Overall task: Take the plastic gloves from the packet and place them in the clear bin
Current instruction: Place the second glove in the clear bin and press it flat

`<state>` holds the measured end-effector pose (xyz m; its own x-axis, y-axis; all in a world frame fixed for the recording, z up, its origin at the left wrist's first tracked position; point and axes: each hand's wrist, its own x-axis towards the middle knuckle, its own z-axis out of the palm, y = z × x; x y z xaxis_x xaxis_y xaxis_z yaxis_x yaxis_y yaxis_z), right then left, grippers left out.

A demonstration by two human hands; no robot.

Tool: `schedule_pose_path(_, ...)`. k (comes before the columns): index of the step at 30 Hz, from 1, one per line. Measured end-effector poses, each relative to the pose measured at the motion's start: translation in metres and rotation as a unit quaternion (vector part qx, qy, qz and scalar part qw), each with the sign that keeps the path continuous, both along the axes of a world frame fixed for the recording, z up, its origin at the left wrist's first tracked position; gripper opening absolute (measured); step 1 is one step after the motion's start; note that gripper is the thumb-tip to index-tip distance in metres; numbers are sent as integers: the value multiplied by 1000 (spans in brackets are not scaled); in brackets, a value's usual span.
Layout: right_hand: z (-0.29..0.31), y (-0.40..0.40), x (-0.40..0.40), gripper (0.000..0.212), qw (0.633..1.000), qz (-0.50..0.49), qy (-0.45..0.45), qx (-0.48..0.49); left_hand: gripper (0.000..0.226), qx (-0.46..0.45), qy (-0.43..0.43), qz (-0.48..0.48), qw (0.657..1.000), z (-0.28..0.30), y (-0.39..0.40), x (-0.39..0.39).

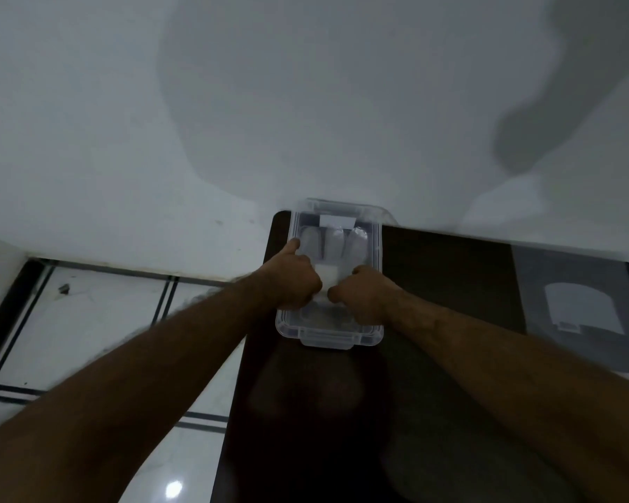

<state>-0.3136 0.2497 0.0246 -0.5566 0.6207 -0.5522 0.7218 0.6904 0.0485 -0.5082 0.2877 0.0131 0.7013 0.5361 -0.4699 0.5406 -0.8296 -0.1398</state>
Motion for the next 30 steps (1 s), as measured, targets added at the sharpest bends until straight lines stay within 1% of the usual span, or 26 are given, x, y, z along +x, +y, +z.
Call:
schedule_pose_path(3, 0, 1, 1, 46, 997, -44, 14, -66, 20, -9, 29, -7, 1000, 3, -1, 4)
schedule_pose_path(5, -2, 2, 2, 48, 995, -53, 16, -87, 23, -17, 41, -14, 999, 3, -1, 4)
schedule_pose_path(9, -1, 2, -1, 43, 987, -85, 27, -135, 41, -39, 51, -29, 997, 4, -1, 2)
schedule_pose_path(12, 3, 2, -7, 39, 985, -57, -12, -163, 46, -53, 44, -33, 997, 3, -2, 0)
schedule_pose_path(14, 5, 2, -10, 37, 986, -39, -23, -157, 48, -57, 42, -43, 997, 2, -1, -3)
schedule_pose_path(18, 7, 1, -15, 38, 993, -14, -33, -111, 45, -65, 49, -56, 995, 1, -1, -8)
schedule_pose_path(22, 10, 3, -19, 46, 990, -9, -82, -115, 38, -67, 65, -48, 994, 6, -3, -7)
schedule_pose_path(27, 15, 7, -21, 27, 987, -35, -72, -143, 33, -53, 84, -48, 994, 10, -6, -5)
schedule_pose_path(30, 16, 9, -23, 28, 985, -55, -57, -154, 30, -27, 73, -56, 995, 9, -9, -5)
